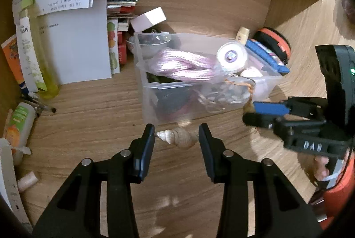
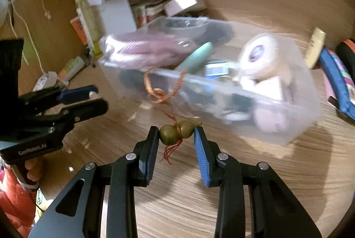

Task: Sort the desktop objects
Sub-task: 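Carry the gourd charm and seashell into the clear box and open both tools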

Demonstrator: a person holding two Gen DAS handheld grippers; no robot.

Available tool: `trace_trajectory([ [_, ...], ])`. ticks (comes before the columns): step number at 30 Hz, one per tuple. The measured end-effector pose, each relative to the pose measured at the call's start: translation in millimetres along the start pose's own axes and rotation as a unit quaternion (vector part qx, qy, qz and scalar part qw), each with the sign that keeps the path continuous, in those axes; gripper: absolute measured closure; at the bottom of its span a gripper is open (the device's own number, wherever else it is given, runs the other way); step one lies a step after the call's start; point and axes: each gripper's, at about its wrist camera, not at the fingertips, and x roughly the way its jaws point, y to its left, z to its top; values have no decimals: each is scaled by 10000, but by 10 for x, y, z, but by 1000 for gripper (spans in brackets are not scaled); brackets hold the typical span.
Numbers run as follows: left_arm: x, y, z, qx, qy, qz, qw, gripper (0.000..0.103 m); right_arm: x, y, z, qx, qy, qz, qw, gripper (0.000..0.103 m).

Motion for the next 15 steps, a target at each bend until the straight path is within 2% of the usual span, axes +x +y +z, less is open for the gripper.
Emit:
trace_trajectory([
  [7, -97, -183, 130, -22, -156, -174, 9997, 63, -329, -234, 101, 91, -456, -184, 9987, 73],
  [12, -161, -360, 363, 142, -371, -284, 9988, 63, -412, -380, 222, 102, -662, -292, 9973, 73],
  [15, -144, -453, 498, 277, -459, -228, 9983, 63, -412, -451, 278, 92, -742, -346, 9966, 73],
])
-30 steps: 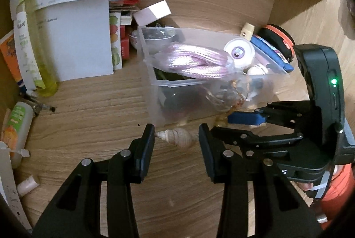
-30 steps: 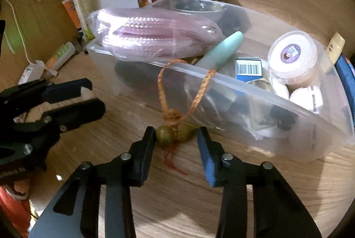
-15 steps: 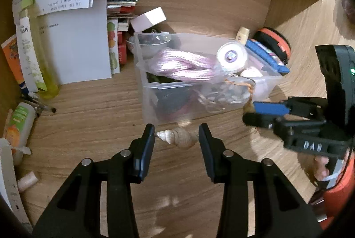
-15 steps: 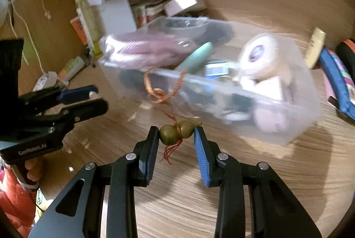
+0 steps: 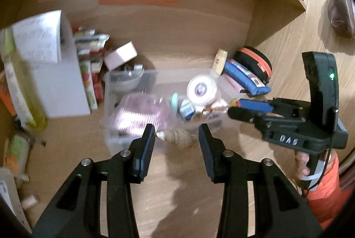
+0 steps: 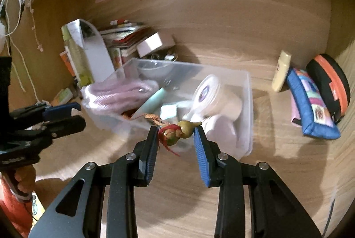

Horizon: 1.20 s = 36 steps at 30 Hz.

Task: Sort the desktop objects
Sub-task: 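Carry the gourd charm and seashell into the clear box and open both tools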

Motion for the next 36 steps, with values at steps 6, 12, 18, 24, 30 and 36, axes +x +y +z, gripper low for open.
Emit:
trace_trajectory([
  [6, 294, -85, 282, 73, 66, 132, 9999, 63, 160, -130, 79, 47, 8, -31, 10000, 73],
  [12, 655, -108, 351, -8, 314, 226, 9993, 63, 299, -275, 50, 307, 90, 297, 9990, 73],
  [18, 782, -164, 324, 167, 354, 464, 9982, 63, 289, -236, 39, 217, 60, 259, 9994, 72],
  [24, 764, -131, 337, 72, 327, 398, 9986, 63, 275, -199, 41, 74, 10, 207, 9998, 72],
  [30, 742, -115, 360, 10, 337, 288, 9990, 63, 279, -238, 42, 161, 35, 270, 9995, 72],
  [36, 661, -96, 379, -74, 283, 335, 9990, 58, 266, -219, 37, 167, 53, 293, 9994, 65],
])
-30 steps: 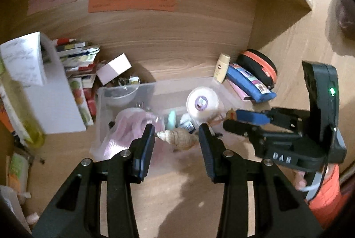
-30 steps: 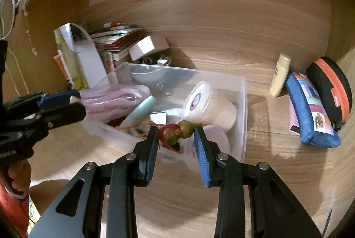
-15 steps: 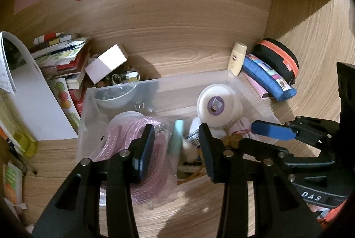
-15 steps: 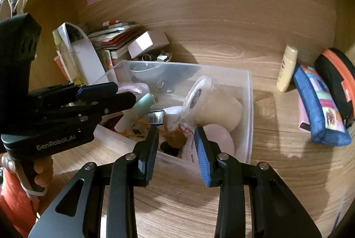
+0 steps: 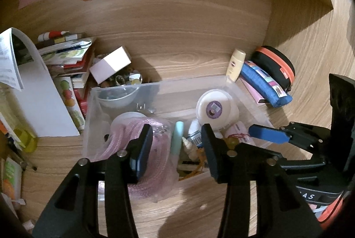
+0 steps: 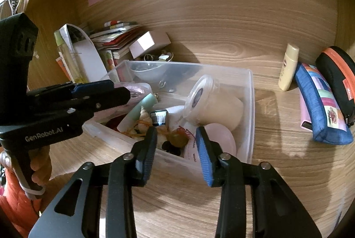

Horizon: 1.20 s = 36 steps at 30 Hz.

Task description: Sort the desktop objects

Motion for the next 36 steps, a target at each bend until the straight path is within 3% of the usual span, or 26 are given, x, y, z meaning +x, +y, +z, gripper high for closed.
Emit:
trace_trajectory([
  [4, -93, -6, -13, -5, -65, 15, 10000, 57, -55, 45, -4, -47, -50, -52, 10000, 59],
  [18, -569, 69, -123, -160, -455, 94, 9988, 35, -341, 273, -19, -306, -347, -271, 9986, 34],
  [24, -726, 130, -195, -355, -512, 151, 9979, 20, -504, 372, -50, -428, -493, -322, 9974, 31],
  [26, -777, 153, -226, -425, -551, 186, 9974, 9, -552, 409, -62, -465, -516, -383, 9968, 25],
  [36, -1000, 97, -407, -552, -788, 608, 9935, 4, -793, 511, -174, -567, -704, -587, 9942, 13],
])
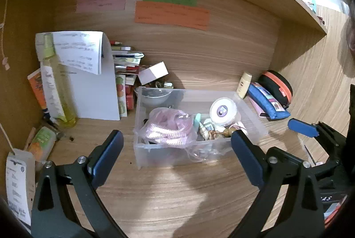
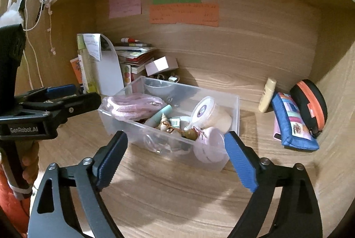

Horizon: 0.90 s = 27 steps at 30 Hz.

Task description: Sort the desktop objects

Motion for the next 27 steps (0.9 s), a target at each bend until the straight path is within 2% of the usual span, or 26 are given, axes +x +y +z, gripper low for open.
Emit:
trace_trajectory([
  [3, -40, 0, -46, -73, -17, -8, 10000, 4, -60, 7, -37, 59, -29, -50, 10000, 9],
  [9, -57, -2, -119, -193, -32, 94, 9998, 3, -142, -20, -105, 194, -56, -119, 9997, 8],
  [13, -53, -23, -170, -151, -39, 257, 9995, 3, -147, -33, -154, 259, 1, -182, 9995, 8],
  [27, 24, -95, -246, 28, 55, 341, 9994, 3, -102, -72, -208, 372, 118, -153, 9991, 8],
])
